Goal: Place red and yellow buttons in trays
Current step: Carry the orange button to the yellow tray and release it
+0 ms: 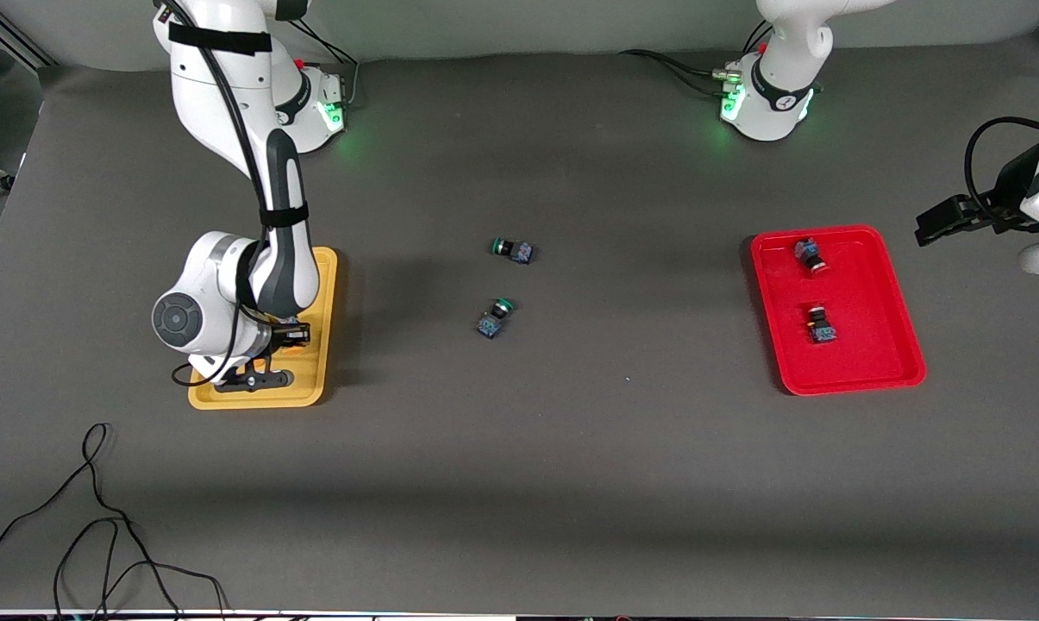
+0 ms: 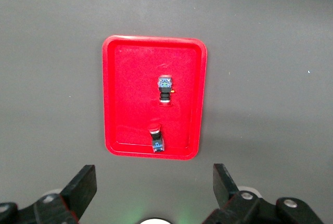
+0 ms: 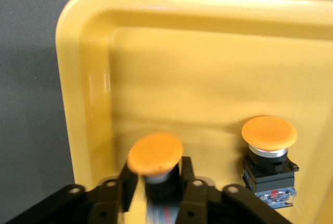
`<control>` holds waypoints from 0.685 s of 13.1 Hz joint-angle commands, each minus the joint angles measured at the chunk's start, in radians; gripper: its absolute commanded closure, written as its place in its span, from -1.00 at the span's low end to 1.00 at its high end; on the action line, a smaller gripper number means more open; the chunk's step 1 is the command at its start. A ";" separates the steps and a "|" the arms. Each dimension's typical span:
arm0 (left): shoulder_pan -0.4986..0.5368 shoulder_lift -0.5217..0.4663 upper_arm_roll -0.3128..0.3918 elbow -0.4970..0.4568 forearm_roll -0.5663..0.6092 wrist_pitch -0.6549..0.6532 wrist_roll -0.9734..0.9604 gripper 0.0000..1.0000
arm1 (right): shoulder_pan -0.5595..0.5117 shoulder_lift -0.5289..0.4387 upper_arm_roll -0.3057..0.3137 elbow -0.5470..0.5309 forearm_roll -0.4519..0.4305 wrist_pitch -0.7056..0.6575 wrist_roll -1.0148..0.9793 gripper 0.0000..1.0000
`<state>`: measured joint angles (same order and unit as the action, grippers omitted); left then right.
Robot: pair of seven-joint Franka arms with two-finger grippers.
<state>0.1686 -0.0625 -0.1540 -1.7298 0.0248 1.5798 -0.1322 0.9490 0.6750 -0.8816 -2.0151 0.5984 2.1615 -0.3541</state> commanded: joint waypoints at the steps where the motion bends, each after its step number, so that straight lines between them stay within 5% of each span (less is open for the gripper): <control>1: 0.002 -0.005 -0.001 0.001 -0.008 -0.015 0.019 -1.00 | 0.007 -0.031 -0.019 0.015 0.023 -0.009 -0.020 -1.00; 4: 0.002 -0.004 -0.001 0.001 -0.008 -0.014 0.020 -1.00 | 0.028 -0.107 -0.065 0.044 0.006 -0.060 0.018 -1.00; 7: 0.003 -0.003 -0.001 0.001 -0.008 -0.015 0.020 -1.00 | 0.106 -0.126 -0.230 0.218 -0.038 -0.337 0.058 -1.00; 9: 0.003 -0.003 -0.001 -0.001 -0.008 -0.015 0.020 -1.00 | 0.120 -0.126 -0.287 0.327 -0.077 -0.463 0.079 -1.00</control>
<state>0.1686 -0.0609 -0.1540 -1.7312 0.0245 1.5796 -0.1316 1.0545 0.5565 -1.1280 -1.7818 0.5623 1.8023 -0.3172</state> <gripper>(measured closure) 0.000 0.000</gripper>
